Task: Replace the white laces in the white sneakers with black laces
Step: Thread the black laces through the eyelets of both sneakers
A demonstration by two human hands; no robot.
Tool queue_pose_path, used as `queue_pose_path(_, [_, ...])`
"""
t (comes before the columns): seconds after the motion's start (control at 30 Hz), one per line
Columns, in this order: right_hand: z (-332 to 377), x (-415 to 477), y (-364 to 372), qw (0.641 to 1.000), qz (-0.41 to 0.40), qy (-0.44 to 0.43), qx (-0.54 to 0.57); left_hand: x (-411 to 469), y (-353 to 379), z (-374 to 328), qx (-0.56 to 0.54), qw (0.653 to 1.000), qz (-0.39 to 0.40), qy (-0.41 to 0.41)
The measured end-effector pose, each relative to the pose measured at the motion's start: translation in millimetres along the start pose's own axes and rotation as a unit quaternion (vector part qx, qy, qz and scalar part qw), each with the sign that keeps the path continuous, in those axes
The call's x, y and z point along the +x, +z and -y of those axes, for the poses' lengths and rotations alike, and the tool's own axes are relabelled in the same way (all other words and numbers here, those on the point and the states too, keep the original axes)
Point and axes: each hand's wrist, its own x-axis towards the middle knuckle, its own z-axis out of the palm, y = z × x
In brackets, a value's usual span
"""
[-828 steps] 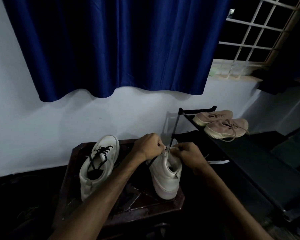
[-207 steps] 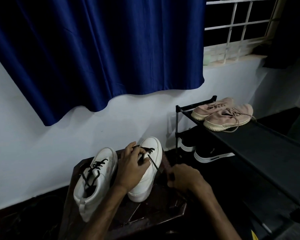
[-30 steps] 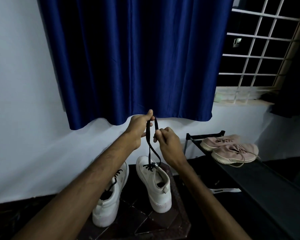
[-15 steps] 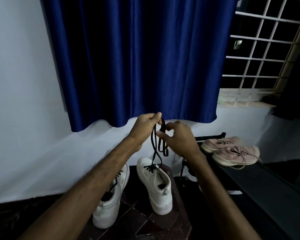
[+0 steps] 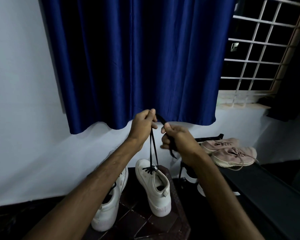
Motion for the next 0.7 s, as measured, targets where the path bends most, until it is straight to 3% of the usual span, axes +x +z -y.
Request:
queue_pose_path(0.07, [6,-9,0,0.979,0.089,0.066,0.169,5,-3,4,-0.035,0.998,-0.036,-0.024])
queue_pose_path(0.17, [20,-13,4,0.924,0.149,0.065,0.346,4,-5,9,-0.064,0.997,-0.030,-0.041])
queue_pose_path(0.23, [31,-2,10,0.901,0.112,-0.003,0.418,-3,-2,9,-0.069,0.996,0.003,-0.061])
queue_pose_path(0.33, [36,28,14,0.870,-0.068,-0.146,0.466,-15,3,8,-0.043,0.993,0.090,-0.056])
queue_pose_path(0.4, [24,44,5,0.896,-0.190,-0.251,0.312,-24,7,8,-0.005,0.986,0.163,-0.034])
queue_pose_path(0.43, [15,48,0,0.913,-0.230,-0.306,0.143,-26,8,9,0.022,0.982,0.188,-0.026])
queue_pose_path(0.47, [1,51,-3,0.909,-0.222,-0.346,-0.066,-27,8,11,0.053,0.978,0.199,-0.019])
queue_pose_path(0.53, [-29,51,-4,0.854,-0.106,-0.327,-0.389,-23,3,19,0.138,0.973,0.183,0.005])
queue_pose_path(0.6, [-50,46,-4,0.851,-0.055,-0.259,-0.453,-20,-6,32,0.237,0.960,0.148,0.028])
queue_pose_path(0.7, [-72,35,-6,0.923,-0.056,-0.176,-0.337,-23,-12,49,0.314,0.942,0.078,0.093])
